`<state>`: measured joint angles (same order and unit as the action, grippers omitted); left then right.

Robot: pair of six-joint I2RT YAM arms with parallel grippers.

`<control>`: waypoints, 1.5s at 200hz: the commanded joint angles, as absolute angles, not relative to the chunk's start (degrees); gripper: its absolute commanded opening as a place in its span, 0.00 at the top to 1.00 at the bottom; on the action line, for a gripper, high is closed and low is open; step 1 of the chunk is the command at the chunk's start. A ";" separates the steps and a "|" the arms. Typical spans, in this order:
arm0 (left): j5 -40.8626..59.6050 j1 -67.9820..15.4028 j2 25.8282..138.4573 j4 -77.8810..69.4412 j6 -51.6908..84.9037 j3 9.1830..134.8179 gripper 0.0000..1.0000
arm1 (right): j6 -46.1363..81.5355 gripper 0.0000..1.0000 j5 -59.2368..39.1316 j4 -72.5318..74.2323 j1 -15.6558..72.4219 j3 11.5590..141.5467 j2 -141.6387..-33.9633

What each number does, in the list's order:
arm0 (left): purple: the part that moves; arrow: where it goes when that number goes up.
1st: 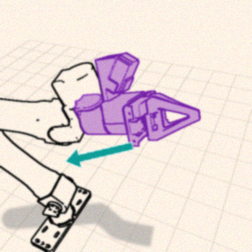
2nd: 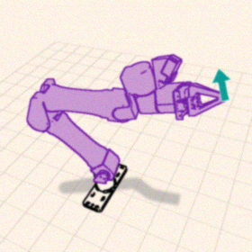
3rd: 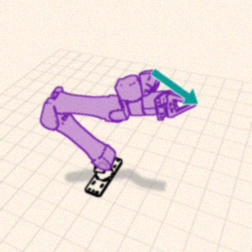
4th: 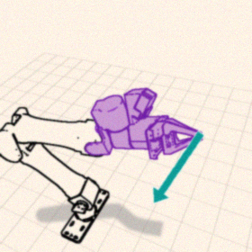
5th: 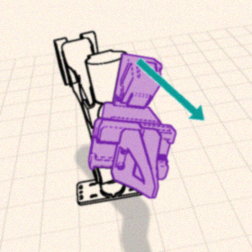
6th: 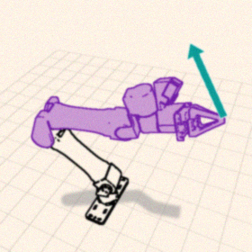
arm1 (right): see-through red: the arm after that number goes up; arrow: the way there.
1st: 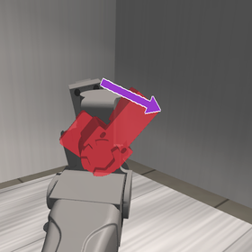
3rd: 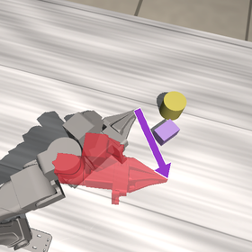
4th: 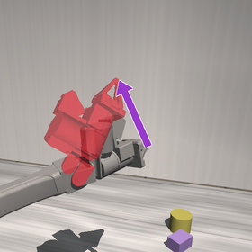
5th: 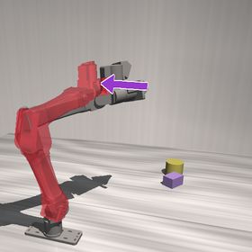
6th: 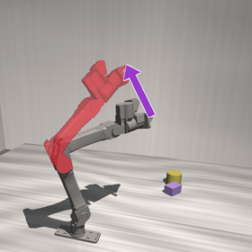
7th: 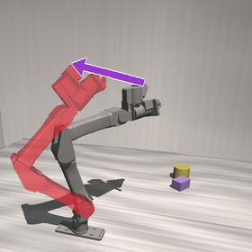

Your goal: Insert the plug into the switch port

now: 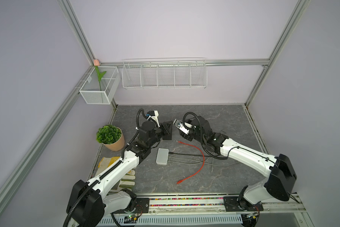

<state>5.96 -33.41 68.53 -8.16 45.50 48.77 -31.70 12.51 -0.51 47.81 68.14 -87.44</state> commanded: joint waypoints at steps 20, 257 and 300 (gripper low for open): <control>4.26 -33.58 67.93 -8.58 47.42 49.23 1.00 | -30.58 0.47 11.51 1.93 48.35 69.81 -88.99; 37.54 -27.32 67.66 -28.47 29.97 46.11 0.42 | -44.22 0.93 -45.60 -62.59 29.73 104.19 -103.49; 38.40 -27.38 67.79 -27.21 29.96 46.89 0.47 | -44.74 0.93 -46.46 -64.20 29.44 105.73 -104.50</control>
